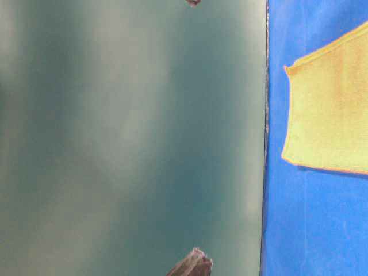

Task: Fold the orange towel.
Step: 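Move both grippers to the strip's top corners and grasp them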

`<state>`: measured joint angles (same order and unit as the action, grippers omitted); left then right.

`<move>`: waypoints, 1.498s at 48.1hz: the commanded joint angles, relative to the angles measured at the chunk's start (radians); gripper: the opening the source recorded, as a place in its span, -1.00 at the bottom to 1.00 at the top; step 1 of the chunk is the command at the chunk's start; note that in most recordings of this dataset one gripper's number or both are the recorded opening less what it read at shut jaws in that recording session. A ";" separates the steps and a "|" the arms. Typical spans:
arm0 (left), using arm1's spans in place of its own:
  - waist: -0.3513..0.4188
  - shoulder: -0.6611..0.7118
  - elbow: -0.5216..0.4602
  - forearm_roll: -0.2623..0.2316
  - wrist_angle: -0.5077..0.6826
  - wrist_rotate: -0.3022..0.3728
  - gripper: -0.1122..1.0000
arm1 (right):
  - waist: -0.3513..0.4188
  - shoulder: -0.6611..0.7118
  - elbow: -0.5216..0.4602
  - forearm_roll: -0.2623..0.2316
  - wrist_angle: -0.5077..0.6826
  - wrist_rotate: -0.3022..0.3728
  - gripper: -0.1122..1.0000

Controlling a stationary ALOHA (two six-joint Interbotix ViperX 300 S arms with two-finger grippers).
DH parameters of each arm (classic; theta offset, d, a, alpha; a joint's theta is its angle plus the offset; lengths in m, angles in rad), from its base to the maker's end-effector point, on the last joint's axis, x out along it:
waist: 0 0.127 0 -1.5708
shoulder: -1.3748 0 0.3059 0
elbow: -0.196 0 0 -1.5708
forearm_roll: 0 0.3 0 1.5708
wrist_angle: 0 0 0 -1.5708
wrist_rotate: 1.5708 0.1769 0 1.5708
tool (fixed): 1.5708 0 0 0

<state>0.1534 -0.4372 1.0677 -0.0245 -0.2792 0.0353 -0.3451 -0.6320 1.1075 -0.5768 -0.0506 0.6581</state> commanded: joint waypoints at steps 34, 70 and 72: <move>0.270 0.491 -0.365 -0.003 -0.028 0.012 0.70 | -0.235 0.520 -0.270 -0.044 -0.057 -0.020 0.25; 0.330 0.807 -0.517 -0.003 -0.072 0.011 0.19 | -0.281 0.801 -0.319 -0.038 -0.178 -0.020 -0.11; 0.328 0.811 -0.518 -0.003 -0.072 0.011 0.00 | -0.279 0.799 -0.316 -0.037 -0.189 -0.018 -0.30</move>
<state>0.4832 0.3850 0.5676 -0.0261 -0.3482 0.0476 -0.6243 0.1779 0.7961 -0.6167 -0.2224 0.6397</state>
